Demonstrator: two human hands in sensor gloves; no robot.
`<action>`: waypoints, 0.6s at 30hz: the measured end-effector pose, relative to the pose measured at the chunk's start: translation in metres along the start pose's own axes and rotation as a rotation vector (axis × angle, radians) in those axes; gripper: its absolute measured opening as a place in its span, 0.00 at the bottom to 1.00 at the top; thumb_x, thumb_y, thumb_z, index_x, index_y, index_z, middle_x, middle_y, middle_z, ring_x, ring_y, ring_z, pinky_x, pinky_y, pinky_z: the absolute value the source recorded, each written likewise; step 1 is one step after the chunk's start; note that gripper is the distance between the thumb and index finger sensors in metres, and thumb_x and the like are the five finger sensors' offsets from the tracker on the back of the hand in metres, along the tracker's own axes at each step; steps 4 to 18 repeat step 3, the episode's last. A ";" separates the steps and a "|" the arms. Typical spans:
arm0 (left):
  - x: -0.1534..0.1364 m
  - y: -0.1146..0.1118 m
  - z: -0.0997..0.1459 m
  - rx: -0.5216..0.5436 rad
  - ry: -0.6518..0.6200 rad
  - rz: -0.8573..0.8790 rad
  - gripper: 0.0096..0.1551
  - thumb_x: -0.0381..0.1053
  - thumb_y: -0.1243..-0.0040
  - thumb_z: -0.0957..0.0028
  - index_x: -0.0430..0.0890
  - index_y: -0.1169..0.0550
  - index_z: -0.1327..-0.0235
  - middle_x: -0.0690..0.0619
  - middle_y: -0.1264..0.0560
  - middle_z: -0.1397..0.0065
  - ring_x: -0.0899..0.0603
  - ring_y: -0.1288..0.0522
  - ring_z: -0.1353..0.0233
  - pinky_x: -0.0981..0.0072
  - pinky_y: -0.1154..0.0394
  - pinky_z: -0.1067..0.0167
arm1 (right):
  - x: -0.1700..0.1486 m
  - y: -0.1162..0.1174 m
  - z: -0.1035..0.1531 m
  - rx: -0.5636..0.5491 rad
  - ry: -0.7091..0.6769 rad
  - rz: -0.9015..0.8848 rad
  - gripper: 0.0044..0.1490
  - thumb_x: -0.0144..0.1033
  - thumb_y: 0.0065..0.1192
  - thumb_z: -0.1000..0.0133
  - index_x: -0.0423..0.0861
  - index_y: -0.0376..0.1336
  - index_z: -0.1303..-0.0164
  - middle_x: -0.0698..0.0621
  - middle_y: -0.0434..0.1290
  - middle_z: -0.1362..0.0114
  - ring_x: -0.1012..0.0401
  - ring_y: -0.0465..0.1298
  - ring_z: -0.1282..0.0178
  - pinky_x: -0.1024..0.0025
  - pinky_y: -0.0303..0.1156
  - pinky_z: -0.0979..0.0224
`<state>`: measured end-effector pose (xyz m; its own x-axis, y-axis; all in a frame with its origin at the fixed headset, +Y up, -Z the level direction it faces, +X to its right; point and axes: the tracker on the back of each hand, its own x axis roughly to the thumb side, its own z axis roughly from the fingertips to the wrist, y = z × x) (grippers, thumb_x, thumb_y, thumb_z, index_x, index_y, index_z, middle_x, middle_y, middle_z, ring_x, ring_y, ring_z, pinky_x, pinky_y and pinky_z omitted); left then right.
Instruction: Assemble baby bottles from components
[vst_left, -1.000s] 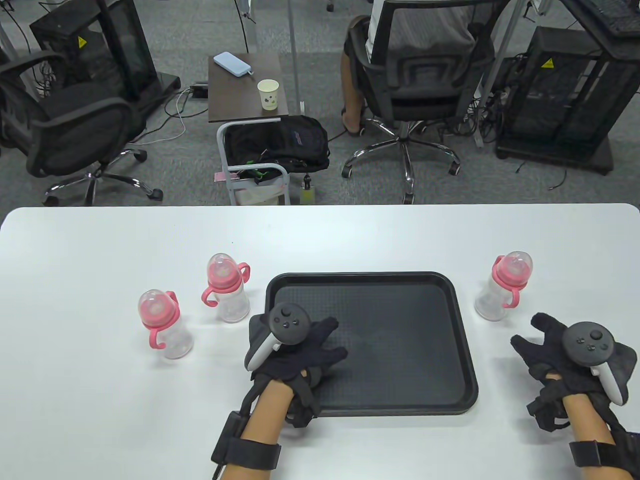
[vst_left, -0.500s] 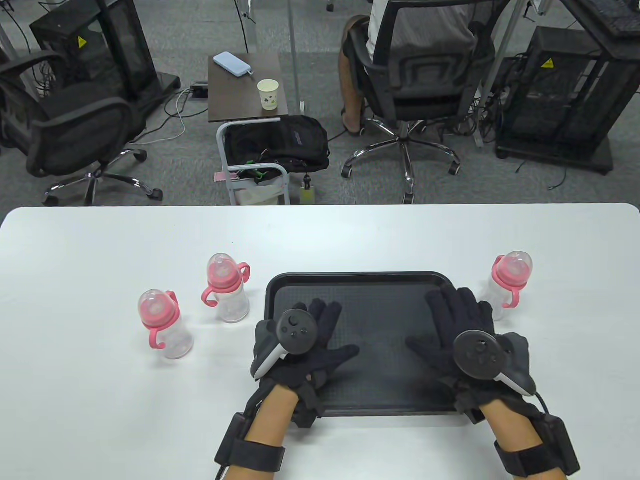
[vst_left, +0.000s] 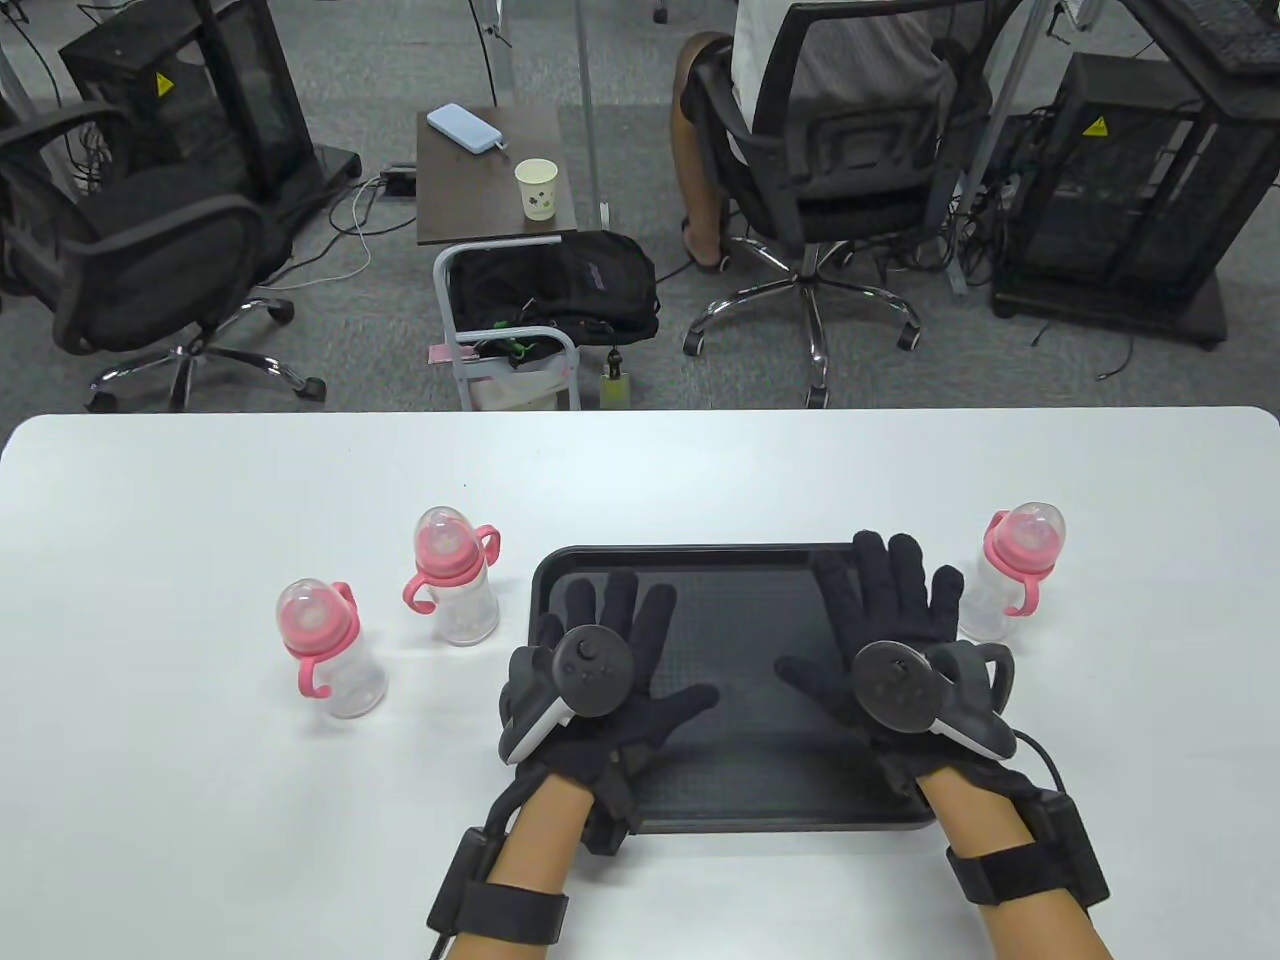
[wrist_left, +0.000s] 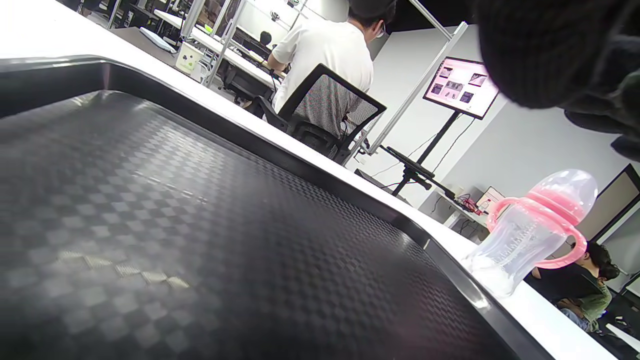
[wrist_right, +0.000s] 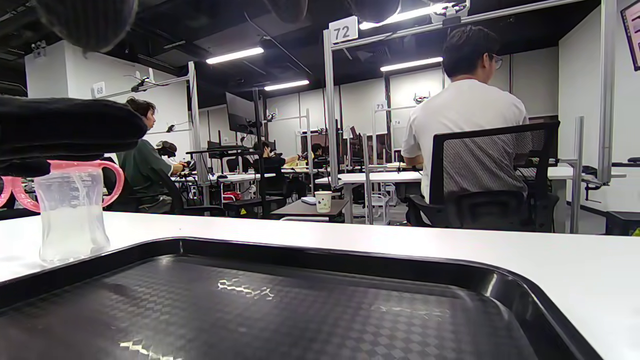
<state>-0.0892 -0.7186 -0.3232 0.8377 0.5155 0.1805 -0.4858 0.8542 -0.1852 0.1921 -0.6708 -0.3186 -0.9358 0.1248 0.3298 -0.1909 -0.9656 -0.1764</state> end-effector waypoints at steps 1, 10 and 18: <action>0.000 0.000 0.000 0.001 0.000 0.001 0.63 0.86 0.48 0.55 0.67 0.56 0.10 0.54 0.66 0.07 0.35 0.71 0.12 0.30 0.70 0.24 | -0.001 0.000 0.000 0.001 0.004 0.001 0.63 0.76 0.47 0.45 0.48 0.38 0.10 0.31 0.38 0.09 0.30 0.37 0.12 0.20 0.31 0.25; 0.000 0.000 0.000 0.002 0.006 -0.003 0.62 0.86 0.49 0.55 0.67 0.56 0.10 0.54 0.66 0.07 0.34 0.71 0.12 0.30 0.70 0.24 | -0.002 0.001 -0.001 0.003 0.008 -0.001 0.63 0.76 0.47 0.45 0.47 0.38 0.10 0.31 0.38 0.09 0.30 0.37 0.12 0.20 0.31 0.25; 0.000 0.000 0.000 0.002 0.006 -0.003 0.62 0.86 0.49 0.55 0.67 0.56 0.10 0.54 0.66 0.07 0.34 0.71 0.12 0.30 0.70 0.24 | -0.002 0.001 -0.001 0.003 0.008 -0.001 0.63 0.76 0.47 0.45 0.47 0.38 0.10 0.31 0.38 0.09 0.30 0.37 0.12 0.20 0.31 0.25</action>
